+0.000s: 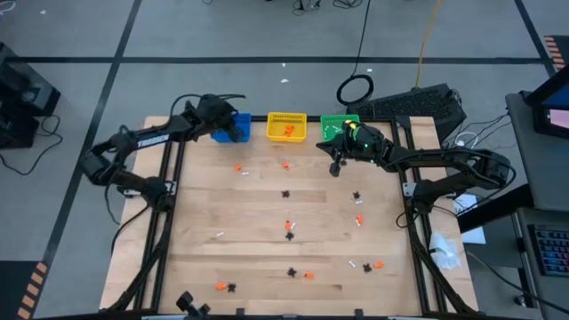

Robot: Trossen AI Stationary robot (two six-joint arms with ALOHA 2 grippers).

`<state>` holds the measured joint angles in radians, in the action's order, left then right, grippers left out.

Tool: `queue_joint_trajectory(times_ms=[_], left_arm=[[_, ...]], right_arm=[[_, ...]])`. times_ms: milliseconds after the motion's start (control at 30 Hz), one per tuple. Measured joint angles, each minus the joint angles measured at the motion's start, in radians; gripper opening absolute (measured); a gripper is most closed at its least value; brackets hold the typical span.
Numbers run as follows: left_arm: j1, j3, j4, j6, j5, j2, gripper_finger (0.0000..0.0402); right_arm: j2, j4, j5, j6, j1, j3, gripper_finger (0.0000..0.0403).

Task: Sort Halloween decoration
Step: Put the orange skeleton toy into the yellow bin

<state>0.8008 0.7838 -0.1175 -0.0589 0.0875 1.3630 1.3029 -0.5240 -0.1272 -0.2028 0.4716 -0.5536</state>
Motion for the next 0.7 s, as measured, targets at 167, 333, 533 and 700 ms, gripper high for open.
queue_joint_trajectory(times_ms=[167,333,533,700], left_arm=[[-0.111,-0.086,0.061,0.025,0.000,-0.135,0.0004],[-0.240,-0.213,0.197,0.052,0.000,-0.237,0.0004],[-0.384,-0.370,0.489,0.043,-0.001,-0.281,0.0000],[-0.453,-0.436,0.660,-0.025,-0.003,-0.281,0.0000]], right_arm=[[0.000,0.000,0.000,0.000,0.000,0.000,0.0000],[0.000,0.000,0.000,0.005,0.000,0.000,0.0000],[0.000,-0.004,0.000,0.023,0.000,0.000,0.0000],[0.000,-0.008,0.000,0.023,0.000,0.000,0.0000]])
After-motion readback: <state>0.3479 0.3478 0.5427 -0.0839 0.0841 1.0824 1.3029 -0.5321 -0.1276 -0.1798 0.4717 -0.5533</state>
